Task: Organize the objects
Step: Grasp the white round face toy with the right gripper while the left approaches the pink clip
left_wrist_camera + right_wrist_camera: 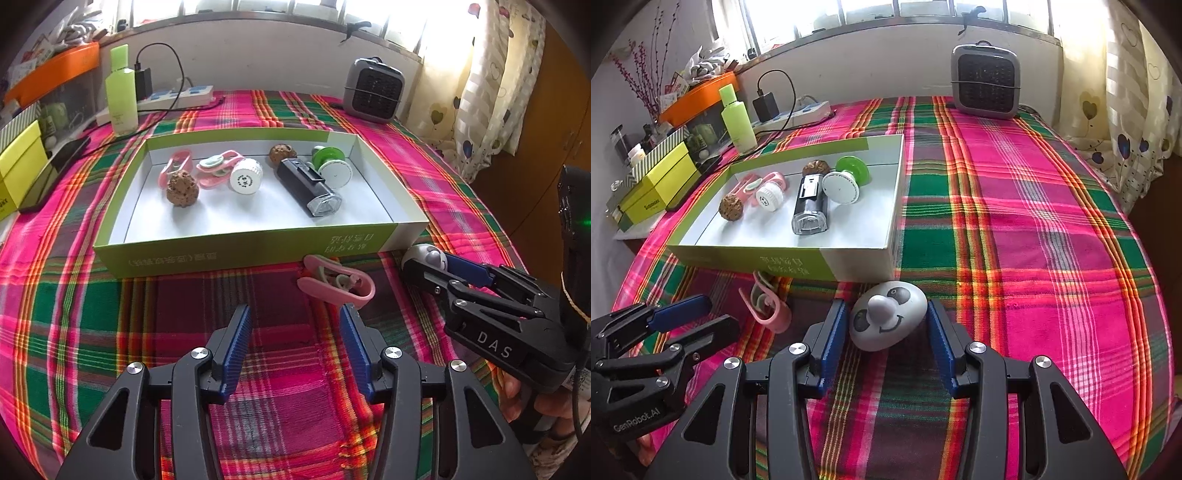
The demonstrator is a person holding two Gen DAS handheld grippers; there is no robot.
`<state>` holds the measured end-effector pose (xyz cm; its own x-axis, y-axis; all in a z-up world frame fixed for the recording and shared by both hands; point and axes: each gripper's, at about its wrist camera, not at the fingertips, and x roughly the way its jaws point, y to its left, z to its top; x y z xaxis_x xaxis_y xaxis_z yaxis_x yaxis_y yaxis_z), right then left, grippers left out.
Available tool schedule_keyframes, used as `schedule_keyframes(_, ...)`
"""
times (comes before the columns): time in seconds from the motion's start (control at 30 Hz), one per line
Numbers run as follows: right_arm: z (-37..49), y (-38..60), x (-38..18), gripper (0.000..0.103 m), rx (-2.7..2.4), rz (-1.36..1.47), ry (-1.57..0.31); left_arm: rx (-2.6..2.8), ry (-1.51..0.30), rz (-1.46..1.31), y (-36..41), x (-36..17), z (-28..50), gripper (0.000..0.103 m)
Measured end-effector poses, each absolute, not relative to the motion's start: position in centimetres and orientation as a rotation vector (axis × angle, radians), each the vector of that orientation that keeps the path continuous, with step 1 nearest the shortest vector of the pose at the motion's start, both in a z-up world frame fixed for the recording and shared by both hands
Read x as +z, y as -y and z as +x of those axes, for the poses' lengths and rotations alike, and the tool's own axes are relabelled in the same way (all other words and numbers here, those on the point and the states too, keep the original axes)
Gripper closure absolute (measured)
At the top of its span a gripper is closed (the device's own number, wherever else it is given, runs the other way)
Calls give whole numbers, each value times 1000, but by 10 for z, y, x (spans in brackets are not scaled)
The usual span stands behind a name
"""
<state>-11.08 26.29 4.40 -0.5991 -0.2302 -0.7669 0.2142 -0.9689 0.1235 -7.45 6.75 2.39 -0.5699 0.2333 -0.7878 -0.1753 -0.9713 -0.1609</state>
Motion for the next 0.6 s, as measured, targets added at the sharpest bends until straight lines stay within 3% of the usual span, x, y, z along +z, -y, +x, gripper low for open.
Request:
schedule_keyframes(0.13, -111, -268, 45, 58, -2607, 1244, 50, 2587, 101, -1318, -74, 25, -77, 50)
schedule_keyframes(0.6, -106, -275, 49, 68, -2582, 1198, 55, 2596, 132, -1358, -92, 25, -90, 49)
